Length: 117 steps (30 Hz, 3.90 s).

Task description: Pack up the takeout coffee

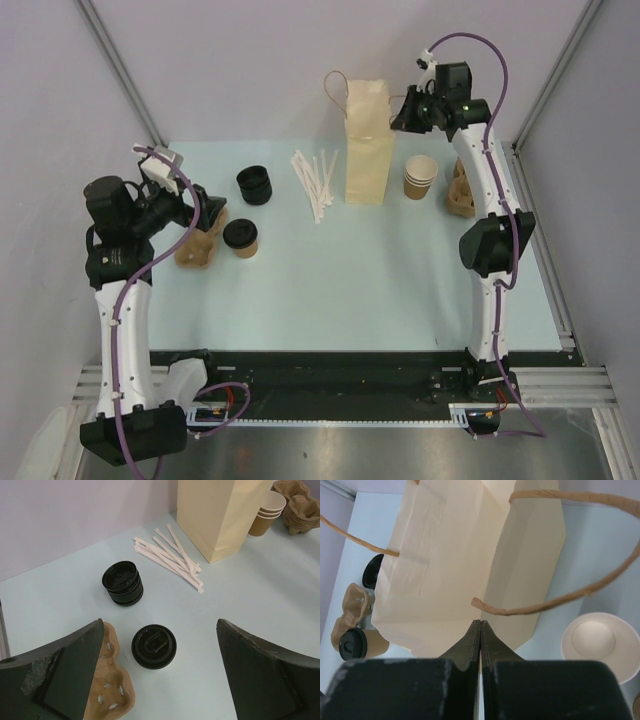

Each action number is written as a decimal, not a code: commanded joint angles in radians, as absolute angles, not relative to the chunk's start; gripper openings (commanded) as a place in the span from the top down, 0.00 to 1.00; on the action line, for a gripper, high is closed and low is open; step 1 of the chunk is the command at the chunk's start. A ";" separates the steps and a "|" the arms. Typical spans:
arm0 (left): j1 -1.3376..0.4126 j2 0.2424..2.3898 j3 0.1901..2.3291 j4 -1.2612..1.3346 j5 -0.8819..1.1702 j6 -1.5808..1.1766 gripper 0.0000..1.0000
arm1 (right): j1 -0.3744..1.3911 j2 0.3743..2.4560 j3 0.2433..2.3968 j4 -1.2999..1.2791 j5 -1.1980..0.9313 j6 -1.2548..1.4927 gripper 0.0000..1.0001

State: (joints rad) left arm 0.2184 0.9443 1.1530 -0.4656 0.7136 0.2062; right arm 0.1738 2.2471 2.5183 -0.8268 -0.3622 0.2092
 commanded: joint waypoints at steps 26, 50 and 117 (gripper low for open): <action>0.216 0.903 1.127 -0.417 0.795 0.069 0.00 | 0.158 1.247 1.491 -0.944 -0.581 0.563 1.00; -0.254 1.259 1.013 -0.117 0.750 -0.442 0.00 | 0.058 1.052 1.332 -0.994 -0.563 0.511 0.57; 0.192 0.884 0.957 -0.195 0.842 -0.500 0.08 | 0.933 1.695 1.457 -0.472 -0.497 0.149 0.48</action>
State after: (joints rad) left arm 0.1814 0.8852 0.9691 -0.2462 0.8238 -0.4637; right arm 0.9379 1.6936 1.3666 -0.5304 -0.4534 0.1299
